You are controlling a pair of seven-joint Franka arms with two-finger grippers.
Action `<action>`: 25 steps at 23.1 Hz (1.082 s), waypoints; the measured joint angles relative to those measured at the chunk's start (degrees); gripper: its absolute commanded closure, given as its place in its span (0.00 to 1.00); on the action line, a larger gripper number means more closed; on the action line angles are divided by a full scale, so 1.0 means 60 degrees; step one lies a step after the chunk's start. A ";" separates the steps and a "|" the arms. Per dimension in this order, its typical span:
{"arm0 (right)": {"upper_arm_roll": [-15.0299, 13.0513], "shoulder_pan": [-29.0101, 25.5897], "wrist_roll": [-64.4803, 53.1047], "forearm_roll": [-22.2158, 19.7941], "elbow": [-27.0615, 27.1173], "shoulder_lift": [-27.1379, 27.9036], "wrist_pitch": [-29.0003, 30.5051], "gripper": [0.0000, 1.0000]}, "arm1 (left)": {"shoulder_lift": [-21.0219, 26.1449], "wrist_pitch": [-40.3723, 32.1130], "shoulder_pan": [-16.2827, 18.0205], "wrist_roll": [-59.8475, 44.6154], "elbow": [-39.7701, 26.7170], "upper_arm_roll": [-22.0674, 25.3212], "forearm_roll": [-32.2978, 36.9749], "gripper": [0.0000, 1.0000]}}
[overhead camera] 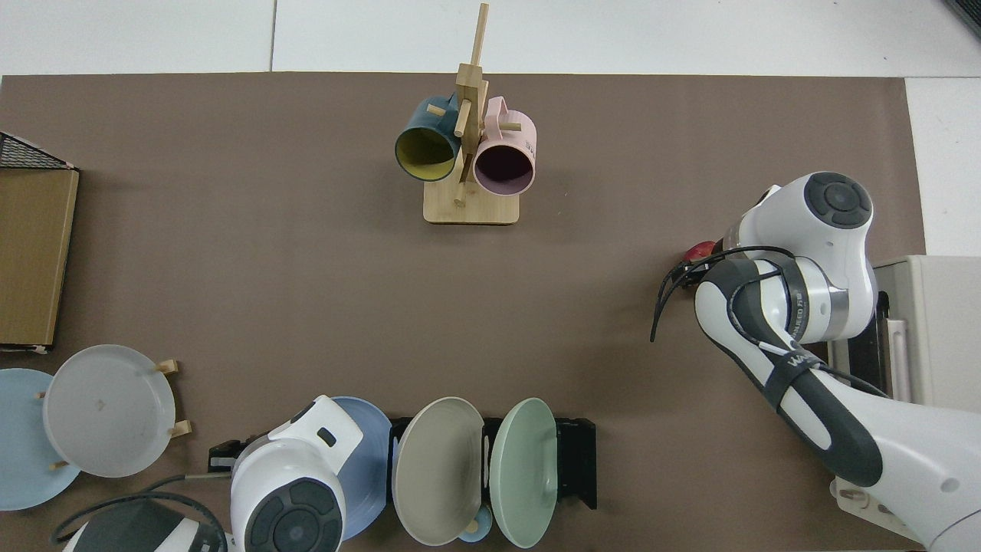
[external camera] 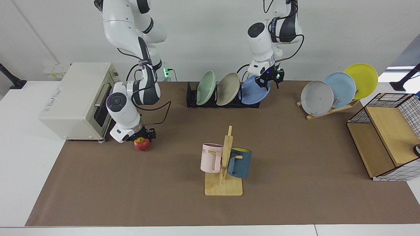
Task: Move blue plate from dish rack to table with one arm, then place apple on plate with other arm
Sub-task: 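Grasp the blue plate with the left gripper while the right gripper grasps the apple, then lift the blue plate from the rack and lower it onto the table center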
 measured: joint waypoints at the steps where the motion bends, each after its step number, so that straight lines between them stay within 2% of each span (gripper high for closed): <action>1: 0.0000 0.0007 0.0000 -0.0016 0.0001 0.0000 0.0000 1.00 | 0.0008 0.0000 0.0000 0.0001 -0.0001 0.0000 0.0000 1.00; 8: -0.0002 0.0023 0.0000 -0.0120 0.0205 -0.0033 -0.0044 1.00 | -0.0017 -0.0001 -0.0001 0.0003 0.0039 0.0001 -0.0078 1.00; 12: -0.0001 0.0023 0.0000 -0.0243 0.0592 -0.0104 -0.0503 1.00 | -0.0017 -0.0161 -0.0001 0.0011 0.0256 0.0001 -0.0006 1.00; 19: -0.0006 0.0022 0.0000 -0.0272 0.1140 -0.0814 -0.1727 1.00 | -0.0011 -0.0684 0.0051 0.0322 0.1286 0.0054 0.1655 1.00; 21: -0.0017 0.0010 -0.0004 -0.0274 0.1266 -0.1108 -0.2176 1.00 | 0.0003 -0.0679 0.0256 0.0720 0.1598 0.0092 0.1842 1.00; 25: -0.0069 -0.0109 -0.0079 -0.0272 0.1604 -0.1683 -0.3217 1.00 | 0.0215 -0.0655 0.1094 0.1657 0.2638 0.0224 0.1855 1.00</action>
